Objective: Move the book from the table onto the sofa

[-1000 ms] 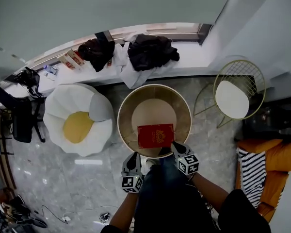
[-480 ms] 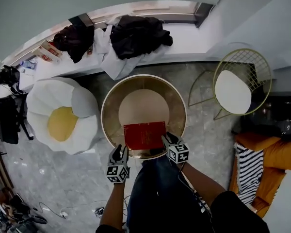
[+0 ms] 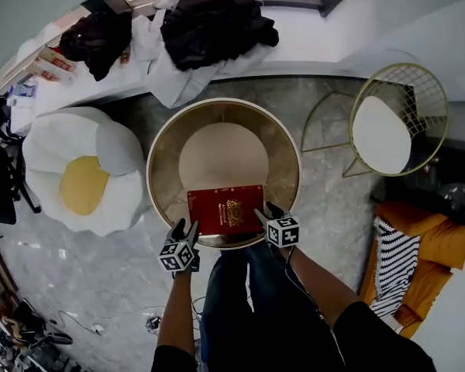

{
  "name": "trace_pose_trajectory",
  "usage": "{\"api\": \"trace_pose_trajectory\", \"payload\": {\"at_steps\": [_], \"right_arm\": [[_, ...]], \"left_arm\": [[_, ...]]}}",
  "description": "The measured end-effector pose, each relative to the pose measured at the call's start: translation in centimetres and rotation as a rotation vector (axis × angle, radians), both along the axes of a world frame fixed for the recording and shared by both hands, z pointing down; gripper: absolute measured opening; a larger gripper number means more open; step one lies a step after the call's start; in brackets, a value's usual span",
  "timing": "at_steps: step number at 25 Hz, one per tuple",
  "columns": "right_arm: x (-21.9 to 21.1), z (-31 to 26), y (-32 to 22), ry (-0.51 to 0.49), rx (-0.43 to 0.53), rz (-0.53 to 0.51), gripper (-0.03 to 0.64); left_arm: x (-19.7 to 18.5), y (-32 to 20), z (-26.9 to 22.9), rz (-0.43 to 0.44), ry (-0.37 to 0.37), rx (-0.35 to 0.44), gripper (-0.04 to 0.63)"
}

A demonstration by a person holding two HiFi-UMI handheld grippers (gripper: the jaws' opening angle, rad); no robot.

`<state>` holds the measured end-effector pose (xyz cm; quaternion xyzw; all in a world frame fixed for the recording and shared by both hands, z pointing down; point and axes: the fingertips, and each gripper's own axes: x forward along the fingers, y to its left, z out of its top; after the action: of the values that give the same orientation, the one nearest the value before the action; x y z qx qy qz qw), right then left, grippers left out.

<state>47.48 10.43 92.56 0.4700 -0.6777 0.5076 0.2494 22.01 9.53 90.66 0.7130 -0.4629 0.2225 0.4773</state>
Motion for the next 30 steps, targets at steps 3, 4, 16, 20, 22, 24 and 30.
{"api": "trace_pose_trajectory", "payload": {"at_steps": [3,4,16,20,22,24,30], "right_arm": [[-0.2,1.2,0.1,-0.001,-0.013,-0.006,0.241],[-0.2,1.4,0.1,0.0,-0.017,-0.004,0.25],[-1.4,3.6,0.4,-0.007,-0.09,-0.042,0.222],[-1.3,3.0,0.3,0.003,-0.092,-0.076,0.221],[-1.5,2.1,-0.3,0.014,-0.067,-0.107,0.218],[-1.9,1.0,-1.1,0.013,-0.039,-0.125,0.216],[-3.4,-4.8,-2.0,-0.013,0.01,-0.168,0.213]], "left_arm": [[0.1,-0.8,1.5,0.014,-0.04,-0.008,0.23],[0.2,-0.9,1.8,0.032,-0.056,-0.01,0.23],[2.5,-0.7,5.0,0.167,-0.112,-0.068,0.229],[2.6,-0.9,4.2,0.141,-0.129,-0.088,0.229],[2.4,-1.2,3.5,0.124,-0.131,-0.092,0.229],[1.9,-1.2,2.4,0.095,-0.137,-0.09,0.229],[0.3,0.3,-3.4,-0.016,-0.142,-0.103,0.229]]}}
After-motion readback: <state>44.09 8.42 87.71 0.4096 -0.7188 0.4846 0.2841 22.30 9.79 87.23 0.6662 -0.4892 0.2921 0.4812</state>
